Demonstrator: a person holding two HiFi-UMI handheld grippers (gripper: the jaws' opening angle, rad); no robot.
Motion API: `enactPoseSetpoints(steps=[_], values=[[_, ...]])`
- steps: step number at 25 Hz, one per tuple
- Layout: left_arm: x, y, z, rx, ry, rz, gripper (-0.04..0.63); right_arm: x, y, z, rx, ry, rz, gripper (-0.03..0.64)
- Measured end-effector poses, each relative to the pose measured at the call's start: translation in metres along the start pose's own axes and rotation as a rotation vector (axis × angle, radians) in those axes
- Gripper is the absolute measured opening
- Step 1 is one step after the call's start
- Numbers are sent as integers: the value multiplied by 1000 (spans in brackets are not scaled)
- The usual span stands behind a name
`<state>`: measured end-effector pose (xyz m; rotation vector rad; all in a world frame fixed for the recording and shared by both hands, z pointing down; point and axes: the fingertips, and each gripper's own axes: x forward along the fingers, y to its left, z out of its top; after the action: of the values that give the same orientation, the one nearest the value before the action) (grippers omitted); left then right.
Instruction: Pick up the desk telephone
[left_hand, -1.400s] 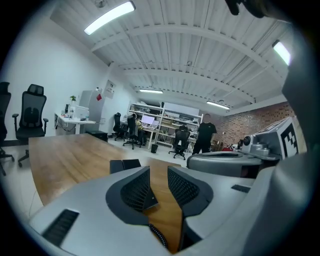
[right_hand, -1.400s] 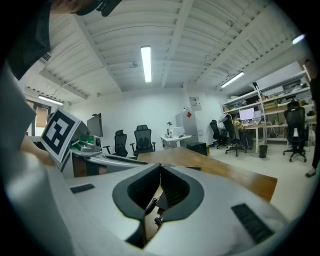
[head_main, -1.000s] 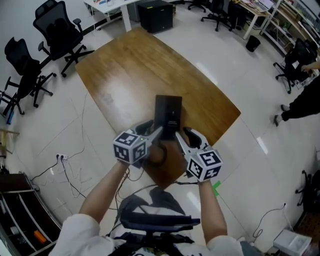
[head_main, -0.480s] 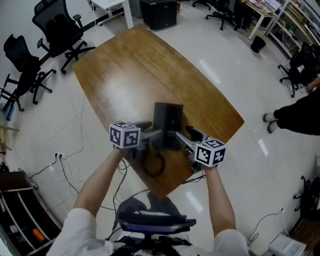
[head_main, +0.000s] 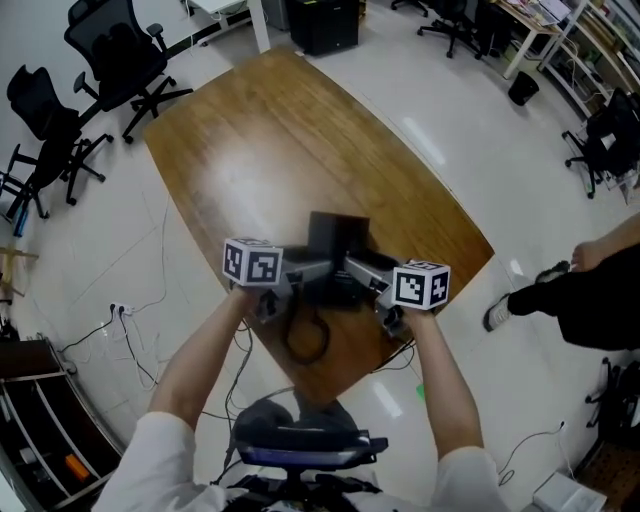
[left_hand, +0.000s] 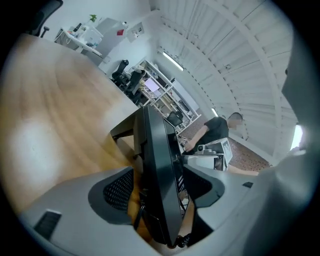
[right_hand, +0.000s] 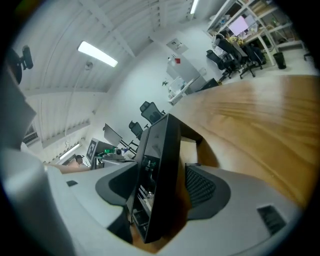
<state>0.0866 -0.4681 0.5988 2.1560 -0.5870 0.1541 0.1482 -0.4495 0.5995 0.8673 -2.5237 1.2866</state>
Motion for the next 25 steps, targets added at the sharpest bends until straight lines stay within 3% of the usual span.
enactPoseSetpoints(steps=[6,10,11,14,21,25], values=[[11,-7,-3,-4,40,-57,318,16,0,6,41,18,74,299],[18,-9,-6,32,72,-34,285,22,5,12,61,21,117,273],[19,-7,-5,35,71,-21,251,25,5,12,55,22,109,273],[19,-4,-3,27,61,-9,241,31,3,13,36,25,73,278],[13,-3,-1,8,-1,-3,230,31,6,14,44,-18,90,264],[8,-11,2,39,-24,-4,229,26,14,16,17,-55,97,261]])
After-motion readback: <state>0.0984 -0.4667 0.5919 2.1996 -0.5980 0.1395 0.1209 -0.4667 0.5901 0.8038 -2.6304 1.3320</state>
